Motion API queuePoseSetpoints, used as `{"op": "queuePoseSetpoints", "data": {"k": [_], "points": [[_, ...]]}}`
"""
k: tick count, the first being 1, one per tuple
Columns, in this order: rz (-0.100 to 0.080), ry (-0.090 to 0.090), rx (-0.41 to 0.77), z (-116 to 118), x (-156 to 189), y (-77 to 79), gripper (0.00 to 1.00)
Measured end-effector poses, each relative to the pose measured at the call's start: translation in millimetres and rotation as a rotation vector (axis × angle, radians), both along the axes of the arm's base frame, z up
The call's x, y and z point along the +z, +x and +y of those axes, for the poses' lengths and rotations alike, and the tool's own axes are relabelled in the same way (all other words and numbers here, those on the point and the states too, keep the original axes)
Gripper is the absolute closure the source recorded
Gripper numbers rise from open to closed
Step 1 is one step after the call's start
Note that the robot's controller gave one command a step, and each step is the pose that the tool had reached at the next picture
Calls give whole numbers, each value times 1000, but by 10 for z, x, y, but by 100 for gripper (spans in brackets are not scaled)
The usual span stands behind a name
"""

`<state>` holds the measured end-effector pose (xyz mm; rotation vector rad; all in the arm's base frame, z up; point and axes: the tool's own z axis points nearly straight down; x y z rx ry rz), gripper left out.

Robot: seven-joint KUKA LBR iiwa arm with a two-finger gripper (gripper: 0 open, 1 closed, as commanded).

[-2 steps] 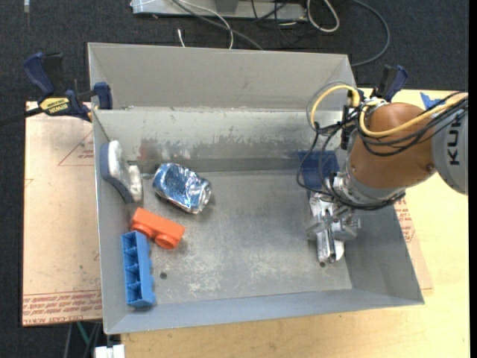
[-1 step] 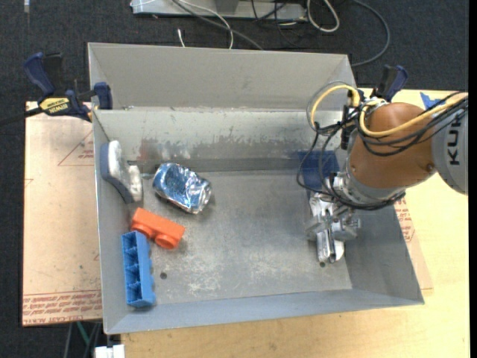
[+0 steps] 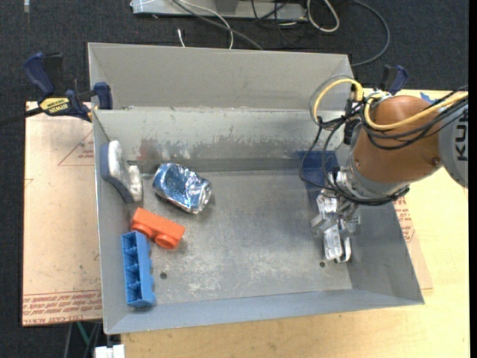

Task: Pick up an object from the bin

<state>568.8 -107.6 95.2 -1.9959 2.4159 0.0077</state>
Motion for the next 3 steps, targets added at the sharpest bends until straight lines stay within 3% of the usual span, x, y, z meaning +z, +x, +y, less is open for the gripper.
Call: {"op": "queuePoseSetpoints", "data": {"k": [2,3], "points": [[11,4,-1,13,346,-30,100],[3,2,-2,9,726,-9,100]]}}
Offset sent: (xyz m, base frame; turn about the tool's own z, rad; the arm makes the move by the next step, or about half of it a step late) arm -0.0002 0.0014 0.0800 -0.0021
